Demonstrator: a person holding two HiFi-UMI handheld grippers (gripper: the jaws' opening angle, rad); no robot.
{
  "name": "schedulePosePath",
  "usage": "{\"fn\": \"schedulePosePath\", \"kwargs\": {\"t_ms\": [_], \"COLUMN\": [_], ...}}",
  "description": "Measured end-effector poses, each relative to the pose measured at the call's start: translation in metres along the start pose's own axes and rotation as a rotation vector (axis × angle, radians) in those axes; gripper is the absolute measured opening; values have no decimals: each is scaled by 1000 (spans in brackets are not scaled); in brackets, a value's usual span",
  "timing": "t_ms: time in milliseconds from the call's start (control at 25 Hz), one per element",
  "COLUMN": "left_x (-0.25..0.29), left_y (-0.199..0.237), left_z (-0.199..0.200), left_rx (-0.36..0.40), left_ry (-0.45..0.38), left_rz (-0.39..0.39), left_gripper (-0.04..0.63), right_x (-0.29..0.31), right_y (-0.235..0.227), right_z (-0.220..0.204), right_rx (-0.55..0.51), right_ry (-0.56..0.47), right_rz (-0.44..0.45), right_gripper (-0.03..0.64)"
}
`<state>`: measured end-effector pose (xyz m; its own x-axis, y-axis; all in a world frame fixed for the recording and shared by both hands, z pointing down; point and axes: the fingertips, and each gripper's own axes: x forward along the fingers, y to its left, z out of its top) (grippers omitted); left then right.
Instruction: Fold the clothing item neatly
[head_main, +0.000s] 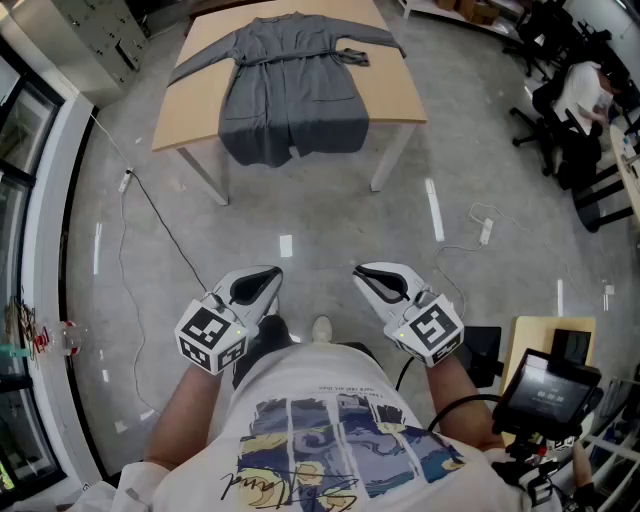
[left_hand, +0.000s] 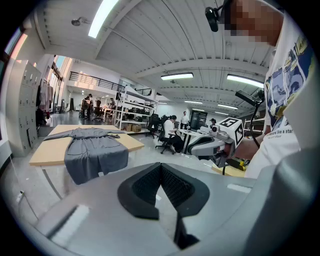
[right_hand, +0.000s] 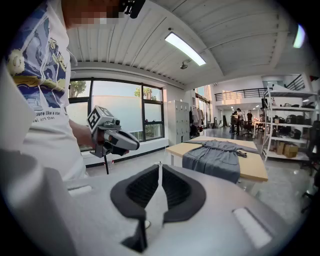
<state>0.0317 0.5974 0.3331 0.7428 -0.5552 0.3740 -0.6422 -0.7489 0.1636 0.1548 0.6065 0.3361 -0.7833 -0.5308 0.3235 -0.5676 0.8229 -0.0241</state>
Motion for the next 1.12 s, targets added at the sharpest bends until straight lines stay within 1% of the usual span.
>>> {"fn": "schedulePosePath", "kwargs": {"t_ms": [120,360,480,760,960,1120], "left_x": [3,9,13,13,27,35], "left_y": [-1,-2,-1,5,23,46], "left_z": [0,-1,1,7,9,13], "left_rx": [8,11,10,13,-9,-18], "left_ry": [2,11,17,13,19,17], "left_rz": [-2,-6,-6,5,16,28], "left_gripper": [6,6,6,6,6,6], "right_x": [-1,1,0,2,15,34], "right_y": [0,-1,-7,-14,-35,-52], "right_z": [1,-7,-9,-8,-6,-3], "right_rx": [-2,15,23,33,40,43], "right_ry": [10,17,31,20,13,22], "right_rz": [-10,12,8,0,13,22], "right_gripper": [25,25,25,28,29,32]}}
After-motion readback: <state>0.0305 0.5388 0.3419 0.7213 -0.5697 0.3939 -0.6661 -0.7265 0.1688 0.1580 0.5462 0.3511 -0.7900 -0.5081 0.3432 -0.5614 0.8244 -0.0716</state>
